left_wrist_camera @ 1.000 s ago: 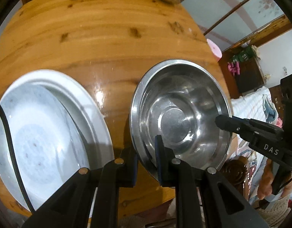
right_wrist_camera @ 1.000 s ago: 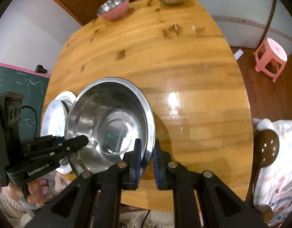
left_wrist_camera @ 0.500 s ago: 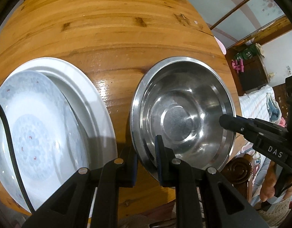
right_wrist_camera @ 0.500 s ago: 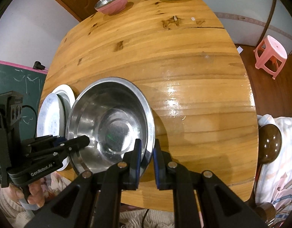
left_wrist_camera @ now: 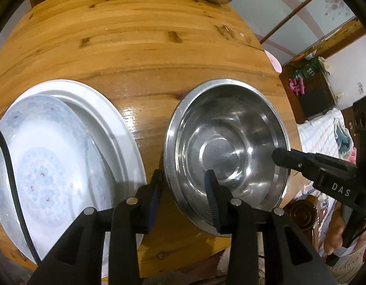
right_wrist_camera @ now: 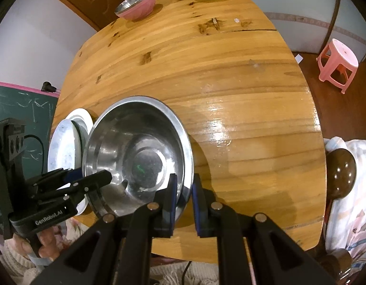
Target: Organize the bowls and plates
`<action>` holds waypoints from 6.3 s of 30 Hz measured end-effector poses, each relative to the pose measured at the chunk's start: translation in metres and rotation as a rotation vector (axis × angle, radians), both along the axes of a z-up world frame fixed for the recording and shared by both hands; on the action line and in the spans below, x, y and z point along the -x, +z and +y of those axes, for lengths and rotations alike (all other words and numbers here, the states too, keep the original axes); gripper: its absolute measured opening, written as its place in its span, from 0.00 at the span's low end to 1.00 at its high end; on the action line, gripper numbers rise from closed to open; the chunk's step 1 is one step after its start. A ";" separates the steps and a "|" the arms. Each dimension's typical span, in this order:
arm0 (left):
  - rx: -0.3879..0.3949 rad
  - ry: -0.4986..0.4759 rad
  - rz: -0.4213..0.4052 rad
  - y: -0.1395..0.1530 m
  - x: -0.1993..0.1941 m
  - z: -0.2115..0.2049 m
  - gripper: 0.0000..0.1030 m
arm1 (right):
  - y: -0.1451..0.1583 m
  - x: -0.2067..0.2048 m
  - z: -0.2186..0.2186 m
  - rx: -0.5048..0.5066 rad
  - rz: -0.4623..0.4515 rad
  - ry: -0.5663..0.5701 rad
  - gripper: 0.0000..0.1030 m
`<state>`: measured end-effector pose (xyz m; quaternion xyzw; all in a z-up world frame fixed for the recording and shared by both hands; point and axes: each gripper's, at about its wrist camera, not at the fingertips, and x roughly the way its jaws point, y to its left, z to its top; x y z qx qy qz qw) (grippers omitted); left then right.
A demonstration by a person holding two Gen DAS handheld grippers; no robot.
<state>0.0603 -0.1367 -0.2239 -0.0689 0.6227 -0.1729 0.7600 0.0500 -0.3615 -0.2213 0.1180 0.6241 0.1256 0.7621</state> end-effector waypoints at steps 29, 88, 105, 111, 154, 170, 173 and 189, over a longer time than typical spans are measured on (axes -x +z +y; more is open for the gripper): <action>-0.005 0.134 -0.368 0.179 0.015 0.072 0.52 | 0.158 0.012 0.003 -0.036 -0.360 0.073 0.12; -0.136 0.250 -0.067 0.055 -0.429 0.086 0.70 | 0.066 -0.417 0.097 0.039 0.009 0.154 0.44; -0.090 0.166 0.039 0.006 -0.435 0.079 0.09 | 0.010 -0.427 0.115 0.039 0.124 0.151 0.14; -0.104 0.144 0.047 0.012 -0.426 0.075 0.07 | 0.012 -0.415 0.116 0.051 0.116 0.164 0.14; -0.060 -0.064 -0.025 0.152 -0.053 0.006 0.10 | 0.143 -0.049 0.027 0.030 -0.050 0.139 0.14; -0.085 -0.091 0.082 0.040 -0.021 -0.004 0.11 | 0.034 -0.008 0.022 0.020 0.105 0.080 0.14; -0.081 -0.092 0.091 0.031 -0.019 -0.004 0.12 | 0.027 -0.008 0.020 0.024 0.110 0.074 0.14; -0.092 -0.124 0.017 0.043 -0.017 -0.008 0.33 | 0.022 -0.008 0.022 0.032 0.118 0.078 0.18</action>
